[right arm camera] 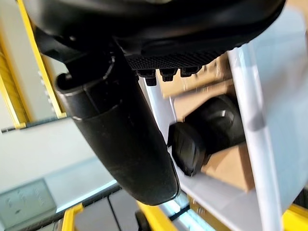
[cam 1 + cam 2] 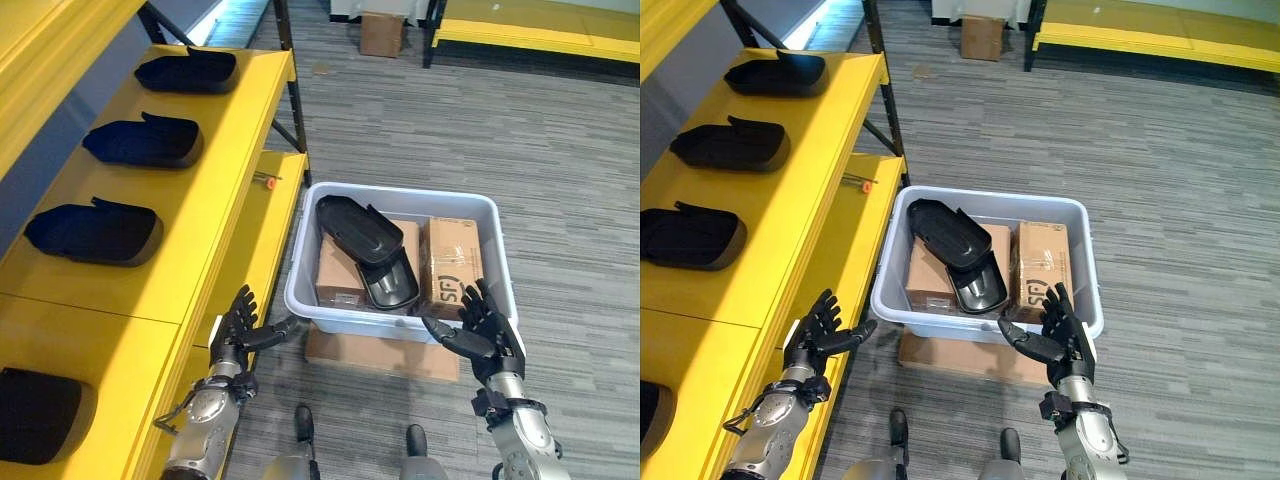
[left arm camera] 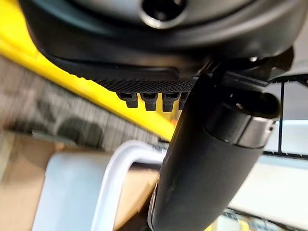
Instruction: Move parts from the plastic box to the shelf.
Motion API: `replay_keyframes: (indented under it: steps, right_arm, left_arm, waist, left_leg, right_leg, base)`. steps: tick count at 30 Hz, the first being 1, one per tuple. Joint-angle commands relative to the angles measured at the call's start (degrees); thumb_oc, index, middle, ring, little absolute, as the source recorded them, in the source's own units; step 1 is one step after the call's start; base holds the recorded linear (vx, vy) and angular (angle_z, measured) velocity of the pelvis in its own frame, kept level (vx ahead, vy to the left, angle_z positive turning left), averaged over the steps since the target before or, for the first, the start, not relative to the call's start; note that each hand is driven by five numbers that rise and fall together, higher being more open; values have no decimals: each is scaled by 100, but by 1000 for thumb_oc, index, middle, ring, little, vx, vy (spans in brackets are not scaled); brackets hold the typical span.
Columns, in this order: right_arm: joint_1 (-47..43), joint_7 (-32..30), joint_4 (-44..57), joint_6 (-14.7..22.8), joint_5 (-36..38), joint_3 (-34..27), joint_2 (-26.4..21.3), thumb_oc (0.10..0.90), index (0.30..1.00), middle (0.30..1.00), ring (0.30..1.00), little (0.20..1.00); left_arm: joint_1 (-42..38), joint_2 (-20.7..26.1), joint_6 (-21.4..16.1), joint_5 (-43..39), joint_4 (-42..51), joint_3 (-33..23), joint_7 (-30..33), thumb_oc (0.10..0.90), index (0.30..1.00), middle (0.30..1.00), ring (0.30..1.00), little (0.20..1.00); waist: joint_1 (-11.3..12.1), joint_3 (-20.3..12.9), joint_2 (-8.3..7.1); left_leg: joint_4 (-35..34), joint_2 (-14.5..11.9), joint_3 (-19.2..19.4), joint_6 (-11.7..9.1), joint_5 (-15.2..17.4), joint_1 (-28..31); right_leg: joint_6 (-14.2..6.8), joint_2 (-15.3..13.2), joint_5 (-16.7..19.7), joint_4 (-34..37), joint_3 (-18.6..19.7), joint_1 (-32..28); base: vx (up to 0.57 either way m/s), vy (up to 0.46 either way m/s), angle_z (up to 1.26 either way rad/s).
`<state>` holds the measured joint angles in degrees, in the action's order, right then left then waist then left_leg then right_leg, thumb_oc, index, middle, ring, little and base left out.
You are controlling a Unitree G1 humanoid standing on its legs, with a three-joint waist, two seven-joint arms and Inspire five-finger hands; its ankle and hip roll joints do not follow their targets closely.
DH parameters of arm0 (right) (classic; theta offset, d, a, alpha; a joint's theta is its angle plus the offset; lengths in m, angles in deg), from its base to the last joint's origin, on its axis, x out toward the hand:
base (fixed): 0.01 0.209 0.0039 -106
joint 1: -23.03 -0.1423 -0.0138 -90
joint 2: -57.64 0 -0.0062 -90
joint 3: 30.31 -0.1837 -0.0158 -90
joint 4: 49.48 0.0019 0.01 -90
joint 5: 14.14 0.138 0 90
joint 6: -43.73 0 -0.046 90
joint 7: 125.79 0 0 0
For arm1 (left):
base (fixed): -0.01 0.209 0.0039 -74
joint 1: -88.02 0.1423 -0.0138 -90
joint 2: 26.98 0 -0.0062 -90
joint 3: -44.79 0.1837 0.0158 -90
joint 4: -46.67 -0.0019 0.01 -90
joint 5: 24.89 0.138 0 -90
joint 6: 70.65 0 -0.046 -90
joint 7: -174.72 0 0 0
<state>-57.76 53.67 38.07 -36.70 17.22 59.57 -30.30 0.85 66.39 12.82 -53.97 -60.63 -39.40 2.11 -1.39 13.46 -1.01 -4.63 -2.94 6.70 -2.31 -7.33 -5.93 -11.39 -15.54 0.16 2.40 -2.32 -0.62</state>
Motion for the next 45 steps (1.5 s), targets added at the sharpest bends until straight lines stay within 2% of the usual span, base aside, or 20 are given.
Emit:
replay_keyframes:
  steps: [1,7,9,12,14,15,17,18,19,21,25,28,29,34,38,39,45]
  right_arm:
    - [-112,-48,651,505,-324,-438,-382,900,1000,1000,1000,1000]
    - [-289,-310,571,450,-1233,-548,-707,900,1000,1000,1000,1000]
    - [-546,-549,440,493,-1822,-721,-1080,900,1000,1000,1000,1000]
    - [-995,-863,-62,358,-2499,-736,-1572,900,1000,1000,1000,1000]
    - [-1360,-991,-371,295,-2774,-653,-1890,900,1000,1000,1000,1000]
    - [-1396,-1001,-405,310,-2775,-634,-1901,900,1000,1000,1000,1000]
    - [-1999,-1044,-792,124,-3330,-298,-2425,900,1000,1000,1000,1000]
    - [-2054,-1054,-835,137,-3331,-260,-2437,900,1000,1000,1000,1000]
    - [-2277,-1070,-927,60,-3547,-124,-2654,900,1000,1000,1000,1000]
    - [-2942,-1046,-1248,-28,-3655,282,-2896,900,1000,1000,1000,1000]
    - [-3869,-959,-1519,-163,-4369,975,-3531,900,1000,1000,1000,1000]
    - [-4633,-930,-1870,-280,-4543,1523,-3793,900,1000,1000,1000,1000]
    - [-4684,-938,-1900,-275,-4539,1564,-3792,900,1000,1000,1000,1000]
    - [-5898,-765,-2323,-411,-4871,2511,-4010,900,1000,1000,1000,1000]
    - [-6452,-660,-2600,-463,-4982,2998,-3980,900,1000,1000,1000,1000]
    - [-6750,-625,-2805,-471,-5023,3290,-3968,900,1000,1000,1000,1000]
    - [-7417,-539,-3156,-542,-5165,3857,-3891,900,1000,1000,1000,1000]
  left_arm:
    - [8,23,-502,-21,516,-229,-6,900,1000,1000,1000,1000]
    - [83,75,-461,54,551,-271,-33,900,1000,1000,1000,1000]
    - [83,118,-448,120,566,-279,-72,900,1000,1000,1000,1000]
    - [47,186,-437,133,571,-235,-139,900,1000,1000,1000,1000]
    - [33,208,-428,108,552,-185,-166,900,1000,1000,1000,1000]
    - [24,200,-429,108,549,-195,-166,900,1000,1000,1000,1000]
    - [10,269,-433,66,535,-124,-219,900,1000,1000,1000,1000]
    - [4,257,-433,66,533,-145,-220,900,1000,1000,1000,1000]
    - [12,292,-428,48,563,-92,-244,900,1000,1000,1000,1000]
    - [25,299,-419,-7,601,-39,-259,900,1000,1000,1000,1000]
    - [36,369,-407,-44,716,104,-328,900,1000,1000,1000,1000]
    - [8,418,-396,-82,713,169,-336,900,1000,1000,1000,1000]
    - [3,406,-396,-83,711,155,-336,900,1000,1000,1000,1000]
    - [-135,485,-399,-134,746,240,-280,900,1000,1000,1000,1000]
    - [-199,500,-415,-161,740,276,-249,900,1000,1000,1000,1000]
    - [-244,488,-431,-181,744,281,-231,900,1000,1000,1000,1000]
    - [-312,529,-465,-243,741,291,-168,900,1000,1000,1000,1000]
  waist:
    - [-125,-495,-18]
    - [-70,-514,-98]
    - [-25,-529,-134]
    - [75,-530,-170]
    - [135,-504,-188]
    - [121,-493,-179]
    - [230,-427,-215]
    - [210,-416,-204]
    - [266,-389,-228]
    - [362,-277,-235]
    - [531,-102,-285]
    - [626,19,-293]
    - [612,26,-285]
    - [771,263,-297]
    - [839,348,-290]
    - [873,405,-277]
    - [1002,577,-285]
  left_leg:
    - [1074,-797,-100,-213,462,-589]
    - [985,-835,-110,-220,453,-580]
    - [918,-871,-152,-242,408,-612]
    - [840,-903,-224,-275,328,-652]
    - [804,-916,-273,-284,293,-678]
    - [803,-918,-280,-285,291,-679]
    - [779,-938,-334,-299,260,-729]
    - [779,-942,-336,-301,260,-731]
    - [780,-947,-358,-306,244,-754]
    - [782,-967,-414,-308,236,-812]
    - [803,-958,-526,-303,213,-974]
    - [833,-940,-590,-302,197,-1097]
    - [837,-940,-589,-301,198,-1101]
    - [893,-883,-693,-283,175,-1342]
    - [947,-841,-747,-278,174,-1471]
    - [975,-823,-776,-277,173,-1540]
    - [1153,-769,-886,-264,221,-1803]
  right_leg:
    - [65,-133,-101,-577,-80,14]
    - [36,-94,-42,-474,-145,25]
    - [44,-44,-74,-443,-214,29]
    - [51,12,-118,-418,-302,12]
    - [62,44,-144,-418,-346,4]
    - [63,47,-145,-421,-351,3]
    - [82,97,-193,-419,-385,42]
    - [84,102,-195,-423,-386,44]
    - [94,118,-214,-432,-402,57]
    - [115,149,-265,-472,-448,95]
    - [133,158,-283,-551,-501,188]
    - [141,151,-295,-607,-540,281]
    - [140,150,-295,-610,-538,285]
    - [163,142,-307,-673,-598,454]
    - [171,131,-306,-690,-645,501]
    - [175,126,-298,-690,-668,531]
    - [190,118,-316,-745,-725,624]
  base:
    - [29,8,-8]
    - [28,-8,-1]
    - [26,-50,13]
    - [16,-46,15]
    - [-2,-27,10]
    - [-15,-17,17]
    - [-29,-19,11]
    - [0,0,0]
    - [-17,-28,-4]
    - [-23,-31,7]
    - [-26,-21,11]
    - [-25,-5,13]
    - [-36,-8,11]
    - [-28,-4,10]
    - [-20,3,8]
    - [-23,6,11]
    - [-19,-8,11]
